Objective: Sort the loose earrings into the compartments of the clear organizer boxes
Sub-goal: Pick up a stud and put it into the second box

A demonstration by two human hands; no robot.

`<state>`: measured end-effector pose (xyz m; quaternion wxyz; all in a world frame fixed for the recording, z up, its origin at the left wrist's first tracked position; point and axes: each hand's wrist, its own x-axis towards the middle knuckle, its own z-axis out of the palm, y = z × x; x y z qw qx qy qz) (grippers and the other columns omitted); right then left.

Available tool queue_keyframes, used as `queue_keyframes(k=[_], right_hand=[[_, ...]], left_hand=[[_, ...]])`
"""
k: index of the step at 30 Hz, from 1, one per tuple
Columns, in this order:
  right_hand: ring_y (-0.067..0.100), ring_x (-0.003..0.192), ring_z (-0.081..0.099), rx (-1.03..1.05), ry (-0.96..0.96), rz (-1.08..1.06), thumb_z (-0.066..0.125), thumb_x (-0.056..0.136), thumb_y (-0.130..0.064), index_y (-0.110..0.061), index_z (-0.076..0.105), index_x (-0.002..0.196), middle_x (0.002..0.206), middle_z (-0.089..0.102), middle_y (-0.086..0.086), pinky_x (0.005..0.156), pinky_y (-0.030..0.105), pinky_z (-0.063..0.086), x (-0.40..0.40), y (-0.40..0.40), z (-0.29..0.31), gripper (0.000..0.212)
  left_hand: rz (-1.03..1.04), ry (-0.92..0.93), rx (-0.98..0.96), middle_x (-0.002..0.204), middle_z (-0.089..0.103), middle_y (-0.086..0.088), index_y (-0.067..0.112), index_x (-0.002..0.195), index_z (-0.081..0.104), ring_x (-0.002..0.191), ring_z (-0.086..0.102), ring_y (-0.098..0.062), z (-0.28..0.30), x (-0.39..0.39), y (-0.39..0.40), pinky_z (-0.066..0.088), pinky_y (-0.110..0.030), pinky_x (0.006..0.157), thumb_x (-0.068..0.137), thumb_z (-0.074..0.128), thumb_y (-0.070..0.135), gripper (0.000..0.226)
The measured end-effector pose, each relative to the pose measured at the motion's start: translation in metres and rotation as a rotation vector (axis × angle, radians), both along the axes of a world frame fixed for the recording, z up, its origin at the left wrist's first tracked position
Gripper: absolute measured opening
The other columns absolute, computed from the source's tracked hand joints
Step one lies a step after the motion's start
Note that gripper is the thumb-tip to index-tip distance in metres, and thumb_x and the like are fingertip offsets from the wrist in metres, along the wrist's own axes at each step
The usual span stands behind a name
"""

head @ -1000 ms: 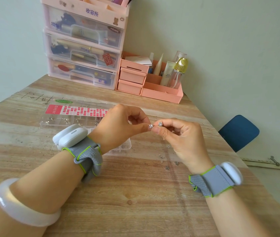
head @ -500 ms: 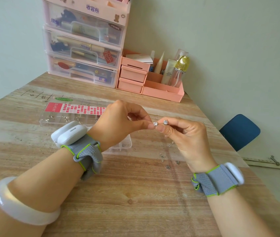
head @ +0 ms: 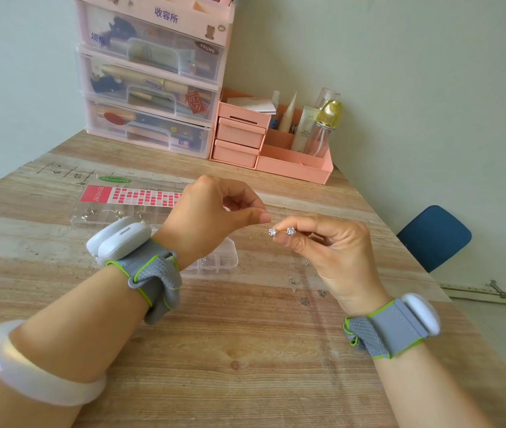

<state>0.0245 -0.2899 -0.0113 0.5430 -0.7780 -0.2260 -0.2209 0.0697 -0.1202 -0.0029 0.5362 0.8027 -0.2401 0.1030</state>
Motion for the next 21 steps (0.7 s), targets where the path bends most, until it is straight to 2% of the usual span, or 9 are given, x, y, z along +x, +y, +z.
queue_keyframes(k=[3,7,11,14,18,21], right_hand=[[0.038,0.051,0.05,0.006,0.011,-0.001,0.072,0.066,-0.041,-0.038,0.074,0.076,0.073,0.071,-0.008,0.05,0.048,0.042,0.0,0.001,0.001,0.01],[0.036,0.052,0.052,0.028,0.015,-0.005,0.073,0.065,-0.041,-0.037,0.074,0.076,0.077,0.07,0.008,0.053,0.049,0.044,0.0,0.0,0.0,0.012],[0.035,0.055,0.053,0.038,0.034,-0.003,0.074,0.064,-0.04,-0.037,0.074,0.075,0.073,0.071,-0.004,0.057,0.045,0.042,0.0,0.001,0.0,0.011],[0.027,0.062,0.051,0.061,0.055,0.011,0.074,0.063,-0.036,-0.037,0.075,0.074,0.073,0.072,-0.013,0.061,0.04,0.041,-0.001,0.001,0.0,0.011],[0.022,0.063,0.052,0.065,0.055,0.025,0.074,0.062,-0.035,-0.039,0.074,0.072,0.071,0.071,-0.012,0.06,0.036,0.042,-0.002,0.004,0.002,0.011],[0.028,0.061,0.052,0.052,0.044,0.037,0.075,0.063,-0.04,-0.038,0.074,0.074,0.071,0.071,-0.007,0.061,0.037,0.04,-0.003,0.006,0.003,0.01]], left_hand=[[0.015,-0.008,0.017,0.066,0.065,0.007,0.025,0.068,0.069,0.057,0.051,0.003,0.0,0.0,0.0,0.039,-0.006,0.055,0.069,0.073,0.03,0.007],[0.017,-0.008,0.013,0.065,0.064,0.008,0.025,0.068,0.069,0.056,0.05,0.003,0.0,0.001,0.0,0.04,-0.007,0.055,0.069,0.074,0.03,0.007],[0.024,-0.008,0.007,0.064,0.063,0.01,0.024,0.068,0.069,0.056,0.051,0.003,-0.001,0.002,0.0,0.039,-0.006,0.054,0.069,0.074,0.029,0.007],[0.042,-0.005,-0.007,0.066,0.065,0.008,0.025,0.068,0.068,0.059,0.053,0.002,-0.002,0.002,0.001,0.042,-0.006,0.056,0.069,0.074,0.029,0.007],[0.071,0.037,0.02,0.07,0.067,0.003,0.023,0.069,0.068,0.062,0.054,-0.001,-0.002,0.001,0.008,0.044,-0.012,0.06,0.07,0.073,0.028,0.008],[0.098,0.046,0.078,0.074,0.069,0.005,0.025,0.071,0.069,0.066,0.057,0.0,0.002,-0.001,0.024,0.044,-0.009,0.063,0.072,0.073,0.029,0.005]])
